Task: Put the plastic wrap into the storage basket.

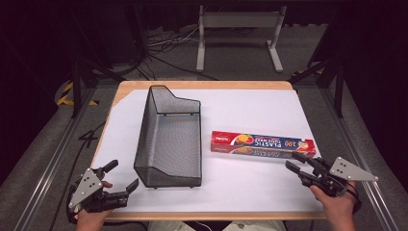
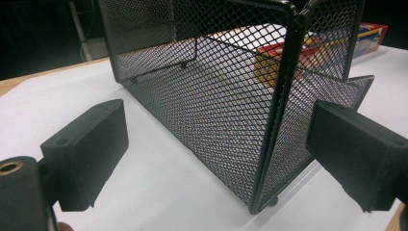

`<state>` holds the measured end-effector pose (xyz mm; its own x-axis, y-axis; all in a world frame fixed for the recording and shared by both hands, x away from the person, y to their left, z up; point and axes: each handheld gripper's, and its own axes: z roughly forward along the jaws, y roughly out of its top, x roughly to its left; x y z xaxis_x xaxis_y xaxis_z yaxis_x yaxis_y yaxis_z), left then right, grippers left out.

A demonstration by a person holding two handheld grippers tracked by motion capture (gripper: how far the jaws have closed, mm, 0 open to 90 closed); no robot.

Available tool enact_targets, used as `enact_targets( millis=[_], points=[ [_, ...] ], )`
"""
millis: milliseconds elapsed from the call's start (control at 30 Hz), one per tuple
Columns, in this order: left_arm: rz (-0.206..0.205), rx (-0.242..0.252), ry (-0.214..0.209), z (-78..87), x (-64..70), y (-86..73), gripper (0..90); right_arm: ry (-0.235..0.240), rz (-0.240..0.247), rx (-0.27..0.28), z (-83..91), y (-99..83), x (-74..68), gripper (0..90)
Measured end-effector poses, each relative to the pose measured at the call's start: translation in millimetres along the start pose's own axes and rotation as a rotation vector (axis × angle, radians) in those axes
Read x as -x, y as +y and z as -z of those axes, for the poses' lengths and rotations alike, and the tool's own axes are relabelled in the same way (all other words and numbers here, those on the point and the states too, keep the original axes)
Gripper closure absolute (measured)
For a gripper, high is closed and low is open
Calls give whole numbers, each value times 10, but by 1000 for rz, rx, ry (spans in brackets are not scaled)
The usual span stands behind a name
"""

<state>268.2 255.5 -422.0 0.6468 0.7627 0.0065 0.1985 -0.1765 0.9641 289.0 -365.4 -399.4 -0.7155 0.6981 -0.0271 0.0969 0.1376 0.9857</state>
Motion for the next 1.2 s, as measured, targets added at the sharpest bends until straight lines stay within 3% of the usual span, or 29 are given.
enact_targets(
  millis=[233,467,633,667,767,900,967,1033,1133,1200],
  points=[
    [-3,-9,-1,-11,-3,1,84,38,4,18,-134,74,-25,565],
    [-6,0,-10,-45,-3,11,84,124,30,12,-506,235,-159,547],
    [-10,-4,-16,-62,-12,10,84,158,30,5,-628,321,-207,542],
    [-10,-7,-18,-64,-14,12,84,187,22,7,-698,359,-232,544],
    [-12,-7,-21,-77,-8,16,83,212,31,-4,-778,387,-274,551],
    [-13,-6,-21,-84,-8,19,84,268,27,-22,-924,440,-341,615],
    [-13,-6,-21,-83,-10,18,83,286,29,-46,-993,480,-357,722],
    [-14,-6,-20,-81,-10,18,83,293,30,-59,-1015,495,-362,758],
    [-13,-6,-19,-82,-10,16,83,305,32,-81,-1096,540,-358,883],
    [-12,-6,-20,-80,-8,16,83,309,37,-96,-1159,560,-354,900]
  ],
)
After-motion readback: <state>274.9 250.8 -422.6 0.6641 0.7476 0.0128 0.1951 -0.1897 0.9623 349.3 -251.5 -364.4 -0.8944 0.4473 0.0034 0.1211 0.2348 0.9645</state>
